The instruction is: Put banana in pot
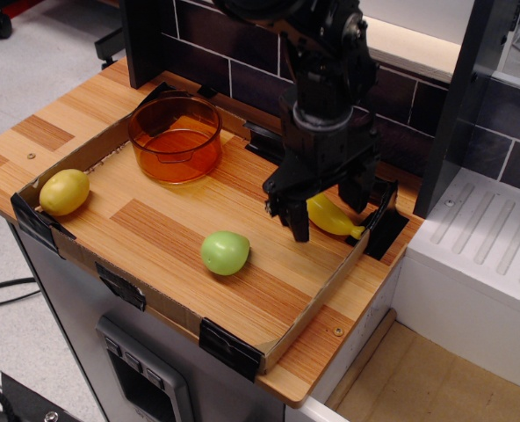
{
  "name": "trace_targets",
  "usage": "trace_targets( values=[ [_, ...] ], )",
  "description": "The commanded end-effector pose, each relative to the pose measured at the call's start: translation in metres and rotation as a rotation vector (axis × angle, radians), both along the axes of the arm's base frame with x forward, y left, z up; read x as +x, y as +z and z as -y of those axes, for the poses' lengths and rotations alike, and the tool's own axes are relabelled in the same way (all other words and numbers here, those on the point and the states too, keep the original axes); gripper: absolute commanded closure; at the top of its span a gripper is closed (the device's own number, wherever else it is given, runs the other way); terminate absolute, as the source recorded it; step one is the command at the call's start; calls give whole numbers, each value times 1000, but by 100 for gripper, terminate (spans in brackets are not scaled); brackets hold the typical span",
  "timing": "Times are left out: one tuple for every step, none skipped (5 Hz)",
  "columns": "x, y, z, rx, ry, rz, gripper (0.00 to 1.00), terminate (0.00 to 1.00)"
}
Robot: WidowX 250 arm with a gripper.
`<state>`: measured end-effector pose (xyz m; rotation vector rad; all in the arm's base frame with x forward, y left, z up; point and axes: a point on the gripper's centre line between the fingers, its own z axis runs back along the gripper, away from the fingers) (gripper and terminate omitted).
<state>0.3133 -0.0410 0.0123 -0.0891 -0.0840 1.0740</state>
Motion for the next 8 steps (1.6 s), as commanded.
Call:
trace_targets(
  values=[
    [24, 10, -6, 16, 72, 4, 0, 0],
    [27, 11, -3, 17, 79, -1, 0, 0],
    [26, 7, -1, 31, 47, -6, 100, 0],
    [23, 3, -3, 34, 38, -8, 100, 0],
    [22, 1, -4, 41, 29, -14, 100, 0],
    [22, 13, -4, 60, 19, 18, 100, 0],
    [16, 57, -12, 50, 54, 98, 100, 0],
    [14, 84, -33, 66, 124, 141, 100, 0]
  ],
)
